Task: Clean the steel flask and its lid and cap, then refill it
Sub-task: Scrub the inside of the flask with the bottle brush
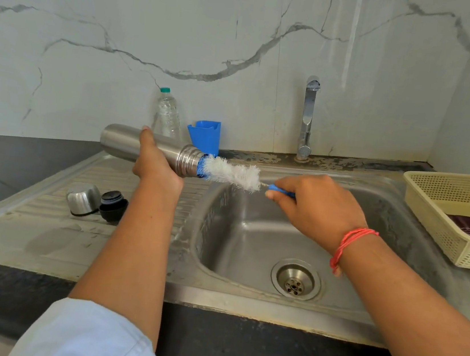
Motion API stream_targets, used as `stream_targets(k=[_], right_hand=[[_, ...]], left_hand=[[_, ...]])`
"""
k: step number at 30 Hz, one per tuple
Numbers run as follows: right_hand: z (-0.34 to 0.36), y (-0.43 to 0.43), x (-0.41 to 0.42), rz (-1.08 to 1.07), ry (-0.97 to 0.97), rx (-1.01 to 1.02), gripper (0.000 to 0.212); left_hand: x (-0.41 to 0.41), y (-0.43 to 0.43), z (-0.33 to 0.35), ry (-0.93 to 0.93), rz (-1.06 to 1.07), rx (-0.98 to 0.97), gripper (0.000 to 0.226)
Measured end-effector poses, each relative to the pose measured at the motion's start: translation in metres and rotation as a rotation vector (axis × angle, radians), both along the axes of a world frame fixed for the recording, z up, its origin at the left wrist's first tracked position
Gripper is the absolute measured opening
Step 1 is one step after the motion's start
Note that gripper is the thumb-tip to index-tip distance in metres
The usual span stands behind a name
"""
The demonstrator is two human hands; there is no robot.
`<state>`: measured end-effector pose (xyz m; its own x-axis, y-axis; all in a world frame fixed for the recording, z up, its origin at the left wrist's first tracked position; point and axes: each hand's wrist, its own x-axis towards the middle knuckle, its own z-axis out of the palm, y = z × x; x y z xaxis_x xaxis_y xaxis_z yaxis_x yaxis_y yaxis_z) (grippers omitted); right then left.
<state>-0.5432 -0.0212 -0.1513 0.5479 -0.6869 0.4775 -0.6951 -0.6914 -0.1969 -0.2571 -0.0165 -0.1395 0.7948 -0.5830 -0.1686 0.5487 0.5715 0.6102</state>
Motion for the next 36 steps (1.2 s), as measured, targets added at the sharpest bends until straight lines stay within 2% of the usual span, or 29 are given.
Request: stream_targets(k=[2, 7, 11, 14, 18, 23, 25, 26, 28, 30, 33, 36], right_hand=[[-0.007, -0.007, 0.0, 0.03, -0.037, 0.117, 0.043], [-0.014, -0.018, 0.002, 0.073, -0.128, 0.356, 0.032], [-0.015, -0.012, 0.004, 0.207, -0.359, 0.593, 0.024], [-0.017, -0.006, 0.01, 0.296, -0.472, 0.706, 0.023], [-0.024, 0.0, 0.017, 0.33, -0.473, 0.737, 0.018], [-0.024, 0.003, 0.019, 0.207, -0.374, 0.517, 0.019], [-0.023, 0.002, 0.02, 0.196, -0.36, 0.535, 0.024], [-0.022, 0.001, 0.02, 0.208, -0.386, 0.637, 0.031], [-0.019, 0.001, 0.019, 0.248, -0.475, 0.97, 0.049], [-0.018, -0.001, 0.016, 0.306, -0.546, 1.242, 0.058], [-0.017, 0.001, 0.012, 0.379, -0.599, 1.379, 0.046], [-0.014, 0.006, 0.012, 0.425, -0.602, 1.399, 0.034]], left_hand=[[-0.003, -0.001, 0.0, -0.01, -0.036, -0.032, 0.059], [-0.014, 0.004, 0.006, -0.058, -0.206, -0.151, 0.045], [-0.017, 0.005, 0.011, -0.082, -0.266, -0.298, 0.053], [-0.021, 0.005, 0.012, -0.126, -0.313, -0.318, 0.054], [-0.027, 0.003, 0.013, -0.121, -0.356, -0.298, 0.058], [-0.027, 0.003, 0.015, -0.133, -0.334, -0.242, 0.058], [-0.026, 0.005, 0.014, -0.139, -0.356, -0.264, 0.047], [-0.026, 0.006, 0.014, -0.157, -0.378, -0.271, 0.041], [-0.031, 0.008, 0.014, -0.203, -0.427, -0.278, 0.034], [-0.037, 0.007, 0.014, -0.244, -0.45, -0.254, 0.024], [-0.041, 0.005, 0.013, -0.278, -0.458, -0.255, 0.044], [-0.037, -0.001, 0.014, -0.255, -0.428, -0.284, 0.078]])
